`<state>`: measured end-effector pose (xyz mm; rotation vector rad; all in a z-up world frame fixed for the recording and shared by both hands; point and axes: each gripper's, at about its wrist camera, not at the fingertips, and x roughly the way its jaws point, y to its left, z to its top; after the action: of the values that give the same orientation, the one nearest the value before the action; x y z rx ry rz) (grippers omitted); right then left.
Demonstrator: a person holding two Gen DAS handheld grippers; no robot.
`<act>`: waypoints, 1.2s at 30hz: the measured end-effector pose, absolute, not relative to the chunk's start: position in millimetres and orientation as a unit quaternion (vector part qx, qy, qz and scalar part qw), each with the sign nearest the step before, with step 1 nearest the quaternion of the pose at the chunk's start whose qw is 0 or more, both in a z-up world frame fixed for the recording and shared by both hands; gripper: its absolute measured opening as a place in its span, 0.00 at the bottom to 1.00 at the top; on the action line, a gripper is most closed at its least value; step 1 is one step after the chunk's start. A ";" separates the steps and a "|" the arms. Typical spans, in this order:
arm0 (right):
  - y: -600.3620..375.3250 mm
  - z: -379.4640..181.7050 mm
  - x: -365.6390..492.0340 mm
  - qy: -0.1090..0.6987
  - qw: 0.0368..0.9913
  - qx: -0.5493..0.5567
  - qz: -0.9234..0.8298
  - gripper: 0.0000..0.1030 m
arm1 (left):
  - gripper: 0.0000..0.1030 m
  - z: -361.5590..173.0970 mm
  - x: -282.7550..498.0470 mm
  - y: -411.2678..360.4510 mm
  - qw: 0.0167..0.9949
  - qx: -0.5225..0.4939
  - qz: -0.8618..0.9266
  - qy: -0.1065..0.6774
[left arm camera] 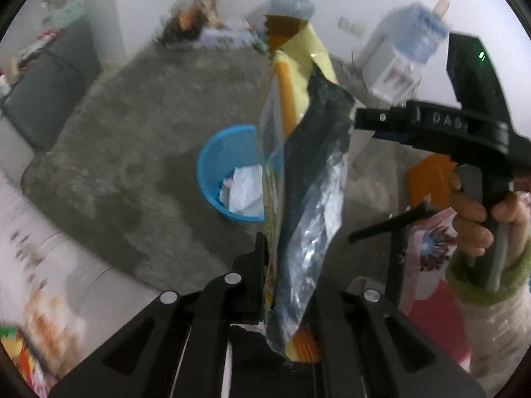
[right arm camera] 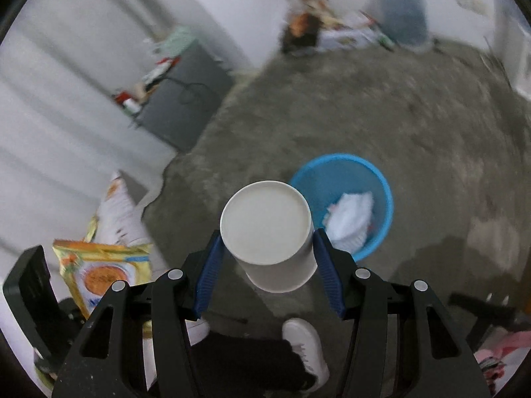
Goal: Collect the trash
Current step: 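Carry wrapper and paper cup to the wastebasket and open both tools, then move both open tools back over the table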
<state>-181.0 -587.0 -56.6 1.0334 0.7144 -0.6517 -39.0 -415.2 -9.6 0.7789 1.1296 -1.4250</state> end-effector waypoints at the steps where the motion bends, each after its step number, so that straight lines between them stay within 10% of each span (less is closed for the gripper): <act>1: -593.6 -66.6 -184.4 0.329 0.752 0.485 -0.301 0.50 | 0.05 -21.8 -43.7 -426.2 0.545 0.339 -0.598 0.481; 10: -641.8 -142.0 -183.1 0.319 0.695 0.558 -0.322 0.53 | 0.07 -115.7 -68.4 -498.5 0.521 0.401 -0.578 0.484; 14: -663.5 -172.3 -176.2 0.303 0.674 0.588 -0.328 0.71 | 0.48 -134.6 -64.8 -524.8 0.533 0.398 -0.563 0.490; 17: -669.1 -180.7 -179.4 0.301 0.660 0.602 -0.334 0.71 | 0.56 -139.2 -61.2 -535.2 0.563 0.385 -0.552 0.479; 36: -570.7 -61.5 -208.7 0.266 0.735 0.497 -0.377 0.81 | 0.64 -27.2 -25.2 -443.0 0.619 0.155 -0.570 0.517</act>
<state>-208.7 -570.7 -61.5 1.0931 0.5840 -0.8290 -25.2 -443.0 -27.2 0.3574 1.1885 -1.3112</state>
